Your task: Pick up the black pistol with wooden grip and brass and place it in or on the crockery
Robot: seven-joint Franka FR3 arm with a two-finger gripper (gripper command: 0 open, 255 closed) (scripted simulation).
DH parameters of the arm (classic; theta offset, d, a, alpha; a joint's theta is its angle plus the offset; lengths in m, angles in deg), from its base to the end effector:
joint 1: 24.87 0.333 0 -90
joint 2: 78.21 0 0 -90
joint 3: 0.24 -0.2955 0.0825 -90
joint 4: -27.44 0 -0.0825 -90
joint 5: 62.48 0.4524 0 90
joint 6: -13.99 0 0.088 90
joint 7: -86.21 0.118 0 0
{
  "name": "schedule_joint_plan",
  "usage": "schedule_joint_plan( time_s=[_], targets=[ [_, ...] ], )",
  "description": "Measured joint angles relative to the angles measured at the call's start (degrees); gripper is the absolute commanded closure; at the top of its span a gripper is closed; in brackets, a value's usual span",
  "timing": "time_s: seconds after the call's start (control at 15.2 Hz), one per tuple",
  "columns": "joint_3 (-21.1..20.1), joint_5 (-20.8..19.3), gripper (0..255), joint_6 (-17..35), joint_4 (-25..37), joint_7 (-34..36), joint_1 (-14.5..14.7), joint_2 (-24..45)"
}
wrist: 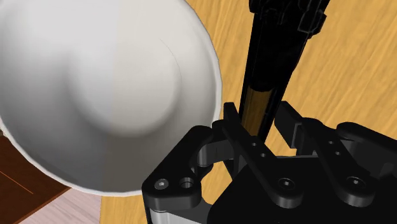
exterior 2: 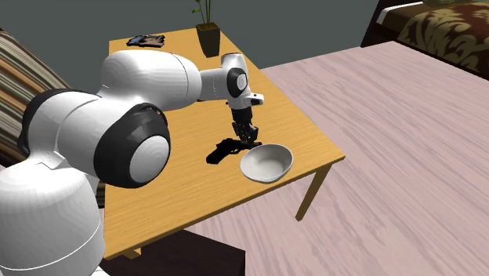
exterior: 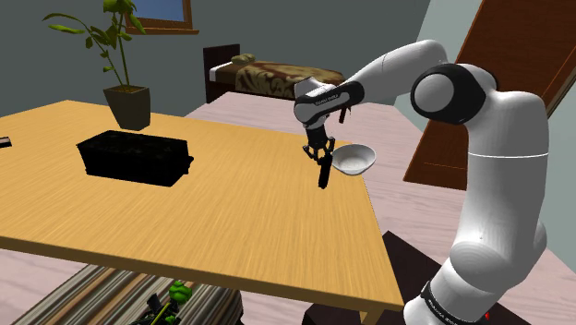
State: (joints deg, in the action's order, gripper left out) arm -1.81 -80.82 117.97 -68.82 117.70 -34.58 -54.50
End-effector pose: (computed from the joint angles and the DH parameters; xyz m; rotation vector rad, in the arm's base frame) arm 0.6707 -0.1266 0.2821 2.6770 -0.7854 -0.3001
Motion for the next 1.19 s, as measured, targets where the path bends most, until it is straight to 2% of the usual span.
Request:
schedule_joint_plan(
  time_s=[0.26,1.19],
  targets=[
    [-0.02,0.05,255,-0.56,-0.08,-0.08,0.01,-0.46],
    [-0.18,0.69,255,-9.41,5.72,-2.46,0.34,-3.58]
  ],
)
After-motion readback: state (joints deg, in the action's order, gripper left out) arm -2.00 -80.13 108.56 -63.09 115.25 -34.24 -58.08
